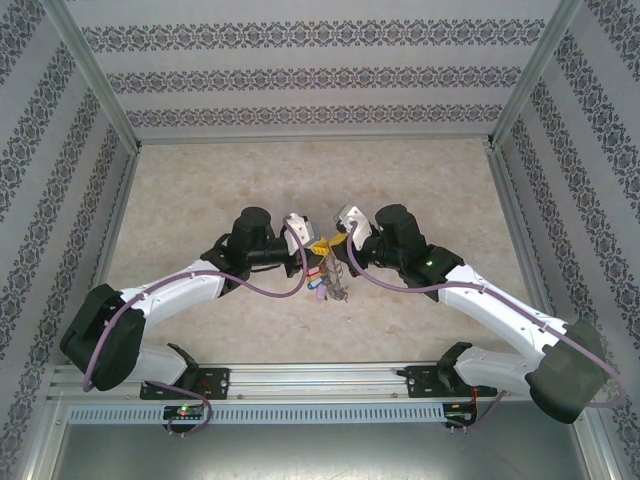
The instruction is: Put the keys on the keyring
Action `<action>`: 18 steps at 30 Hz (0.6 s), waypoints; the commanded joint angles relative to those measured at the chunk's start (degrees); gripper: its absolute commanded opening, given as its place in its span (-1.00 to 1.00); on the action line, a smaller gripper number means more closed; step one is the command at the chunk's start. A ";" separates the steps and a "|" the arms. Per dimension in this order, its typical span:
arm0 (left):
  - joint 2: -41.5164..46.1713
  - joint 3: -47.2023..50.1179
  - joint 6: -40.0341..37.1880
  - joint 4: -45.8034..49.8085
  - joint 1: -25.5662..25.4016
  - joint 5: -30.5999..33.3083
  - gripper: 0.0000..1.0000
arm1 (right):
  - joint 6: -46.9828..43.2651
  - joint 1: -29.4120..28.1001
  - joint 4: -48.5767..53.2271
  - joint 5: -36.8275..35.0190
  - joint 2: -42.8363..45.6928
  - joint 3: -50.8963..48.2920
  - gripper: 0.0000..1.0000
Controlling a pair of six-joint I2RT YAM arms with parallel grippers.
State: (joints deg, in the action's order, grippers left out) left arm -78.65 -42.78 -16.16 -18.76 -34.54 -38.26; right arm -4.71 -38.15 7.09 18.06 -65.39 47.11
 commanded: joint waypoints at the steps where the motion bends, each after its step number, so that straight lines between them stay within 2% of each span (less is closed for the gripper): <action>1: -0.76 -1.91 -1.32 1.59 -0.69 0.62 -0.55 | -0.82 -0.78 -2.01 1.69 1.18 2.46 -1.00; 8: -1.18 -2.74 -2.45 3.30 -1.05 0.79 -0.64 | -0.73 -0.79 -2.01 2.15 1.29 2.36 -1.00; 14: -0.98 -2.66 -2.27 3.12 -1.14 1.48 -0.97 | -1.42 -0.78 -0.77 1.68 1.71 2.16 -1.00; 18: -0.80 -2.34 -2.23 2.88 -1.14 1.74 -1.00 | -2.23 -0.10 1.08 -0.73 2.83 1.69 -1.00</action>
State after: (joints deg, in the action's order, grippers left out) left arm -79.29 -43.77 -17.82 -16.45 -35.22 -37.34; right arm -5.45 -38.13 8.12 18.22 -64.90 47.11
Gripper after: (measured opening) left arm 0.044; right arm 0.059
